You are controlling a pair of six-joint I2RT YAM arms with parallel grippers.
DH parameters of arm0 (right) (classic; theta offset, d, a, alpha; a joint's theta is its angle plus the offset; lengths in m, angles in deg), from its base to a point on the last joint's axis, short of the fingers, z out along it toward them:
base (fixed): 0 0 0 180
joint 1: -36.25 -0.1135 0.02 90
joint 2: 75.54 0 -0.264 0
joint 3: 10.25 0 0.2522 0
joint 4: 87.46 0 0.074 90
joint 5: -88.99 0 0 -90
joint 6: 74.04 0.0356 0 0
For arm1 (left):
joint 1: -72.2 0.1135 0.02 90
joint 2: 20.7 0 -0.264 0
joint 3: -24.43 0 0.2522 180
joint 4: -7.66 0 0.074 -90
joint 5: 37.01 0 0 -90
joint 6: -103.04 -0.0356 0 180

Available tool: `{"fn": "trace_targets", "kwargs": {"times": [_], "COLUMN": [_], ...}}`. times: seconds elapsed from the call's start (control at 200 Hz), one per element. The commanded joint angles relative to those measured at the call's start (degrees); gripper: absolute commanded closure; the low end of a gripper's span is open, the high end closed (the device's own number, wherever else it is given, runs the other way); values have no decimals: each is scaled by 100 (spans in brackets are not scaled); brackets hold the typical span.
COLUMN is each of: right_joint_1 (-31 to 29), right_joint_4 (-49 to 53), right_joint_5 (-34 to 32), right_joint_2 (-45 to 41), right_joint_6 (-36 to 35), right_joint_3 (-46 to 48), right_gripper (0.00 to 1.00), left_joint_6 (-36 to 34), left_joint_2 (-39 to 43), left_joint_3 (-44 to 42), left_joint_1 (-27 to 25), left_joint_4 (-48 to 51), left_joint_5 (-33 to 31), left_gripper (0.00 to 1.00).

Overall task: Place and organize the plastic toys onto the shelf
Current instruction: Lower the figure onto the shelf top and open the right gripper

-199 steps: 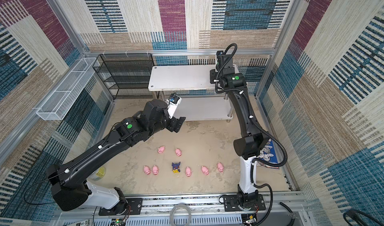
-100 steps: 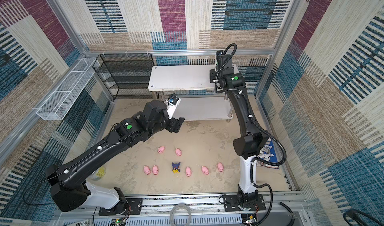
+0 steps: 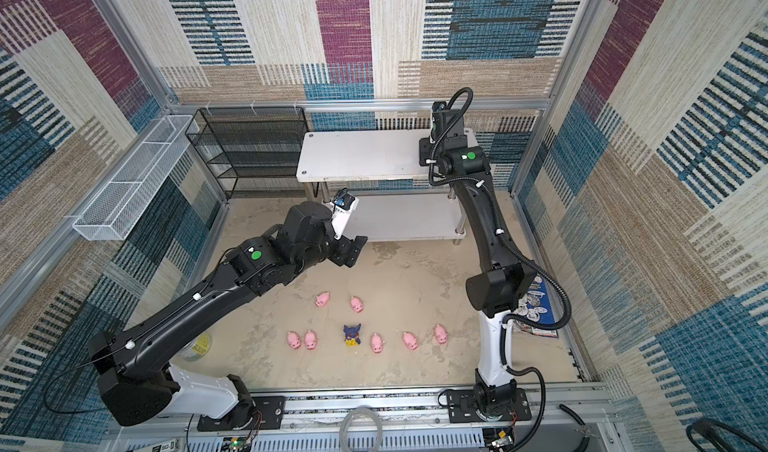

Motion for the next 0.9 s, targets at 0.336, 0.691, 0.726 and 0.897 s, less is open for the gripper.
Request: {"fn": "trace_targets", "kwargs": {"times": [0.336, 0.691, 0.726, 0.897], "right_joint_1": [-4, -1, 0, -1], "right_joint_4": [141, 89, 77, 46], "right_joint_5": [167, 141, 134, 76], "right_joint_2": [97, 86, 73, 19], "right_joint_6": [185, 234, 238, 264], "right_joint_3": [3, 17, 12, 21], "right_gripper": [50, 35, 33, 25], "left_joint_6": [177, 196, 196, 197], "left_joint_2": [86, 152, 158, 169], "left_joint_3": [-119, -164, -168, -176], "left_joint_1": [40, 54, 64, 62], "left_joint_4": [-110, -110, -118, -119], "left_joint_5": [-21, -82, -91, -90], "left_gripper": [11, 11, 11, 11]}}
